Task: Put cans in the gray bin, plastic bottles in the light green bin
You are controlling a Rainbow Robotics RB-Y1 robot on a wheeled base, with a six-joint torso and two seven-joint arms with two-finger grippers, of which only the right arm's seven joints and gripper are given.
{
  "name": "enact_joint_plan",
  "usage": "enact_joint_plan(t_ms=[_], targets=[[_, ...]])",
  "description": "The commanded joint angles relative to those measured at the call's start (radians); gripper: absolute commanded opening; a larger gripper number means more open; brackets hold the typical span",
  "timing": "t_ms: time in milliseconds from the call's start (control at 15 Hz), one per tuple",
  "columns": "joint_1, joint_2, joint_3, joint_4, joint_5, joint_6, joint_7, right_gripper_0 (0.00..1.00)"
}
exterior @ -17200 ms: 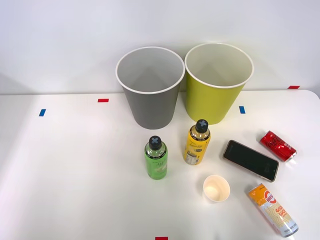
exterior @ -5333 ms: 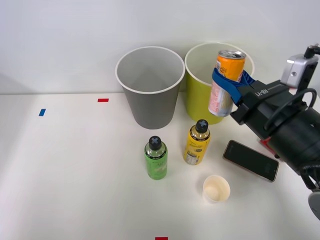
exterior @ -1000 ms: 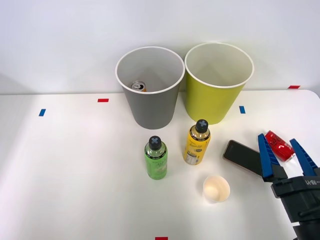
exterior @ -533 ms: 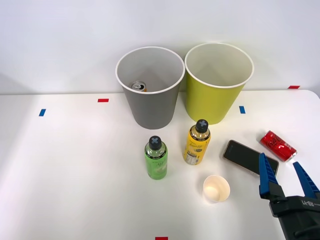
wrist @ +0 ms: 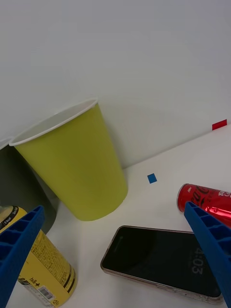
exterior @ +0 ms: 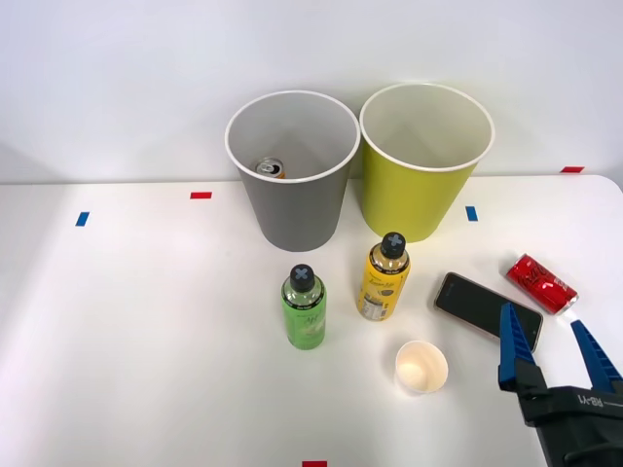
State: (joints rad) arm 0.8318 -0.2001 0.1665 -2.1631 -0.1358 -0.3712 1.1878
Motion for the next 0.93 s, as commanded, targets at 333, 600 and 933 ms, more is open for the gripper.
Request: enact_joint_plan(t_ms=[333,600,933], targets=[[-0.011,0.024,0.024,0.255,0.114,-0.267,0.225,1.0],[0.105,-0.001,0.079,0.255,0.093,-0.285,0.415,1.0],[0.193,-0.029,0.153,0.255,0.061,-0.36,0.46,1.0]])
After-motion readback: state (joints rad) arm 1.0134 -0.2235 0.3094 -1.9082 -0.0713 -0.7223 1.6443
